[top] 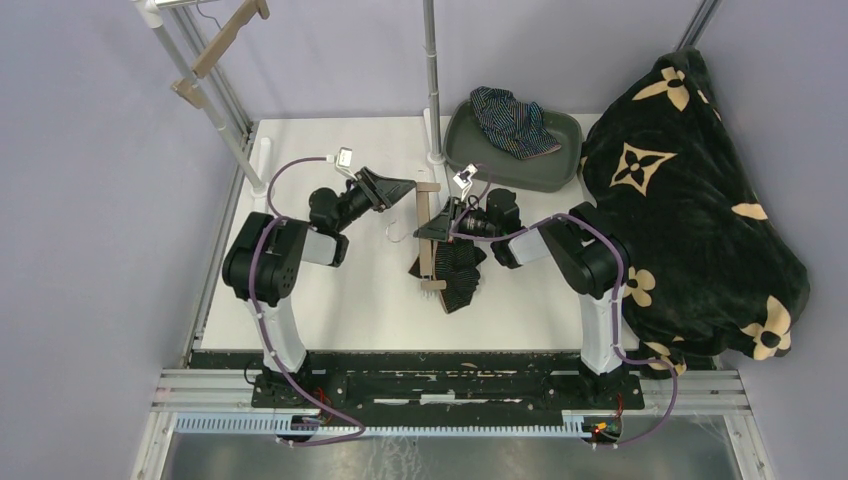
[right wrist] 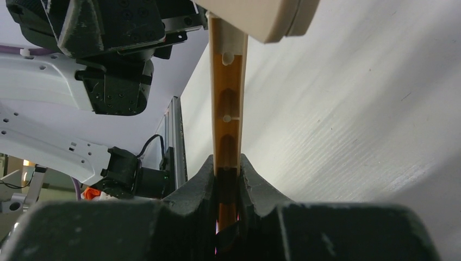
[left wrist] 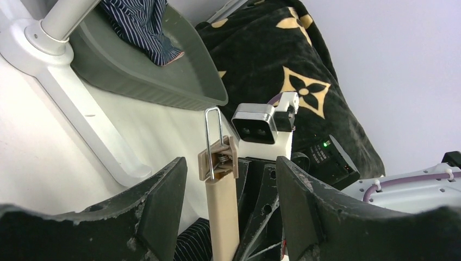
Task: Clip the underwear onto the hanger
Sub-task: Open the clamp at the hanger.
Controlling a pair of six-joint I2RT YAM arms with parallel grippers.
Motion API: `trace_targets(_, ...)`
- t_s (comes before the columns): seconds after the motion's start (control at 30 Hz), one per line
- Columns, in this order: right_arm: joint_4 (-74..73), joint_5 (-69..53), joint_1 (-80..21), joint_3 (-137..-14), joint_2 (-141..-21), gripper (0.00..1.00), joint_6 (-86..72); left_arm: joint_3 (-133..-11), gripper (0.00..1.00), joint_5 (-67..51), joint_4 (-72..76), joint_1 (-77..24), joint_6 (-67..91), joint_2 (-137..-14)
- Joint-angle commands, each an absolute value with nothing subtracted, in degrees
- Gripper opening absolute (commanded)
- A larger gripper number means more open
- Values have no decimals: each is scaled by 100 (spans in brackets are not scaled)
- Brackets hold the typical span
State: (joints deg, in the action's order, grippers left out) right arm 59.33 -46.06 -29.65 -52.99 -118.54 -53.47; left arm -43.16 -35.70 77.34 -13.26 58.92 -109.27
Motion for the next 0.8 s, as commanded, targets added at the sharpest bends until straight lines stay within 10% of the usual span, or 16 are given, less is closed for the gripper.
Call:
trace_targets(0.0,6413,-4823,-3046,-5473,-11522,17,-5324,-4555,67,-3700,8220,-1327,6122,-11047)
trace_targets(0.77,6270,-4770,-3153,-5699,-11641,15,-5291,-4611,64,-3875,8390,-1481,6210,-11227)
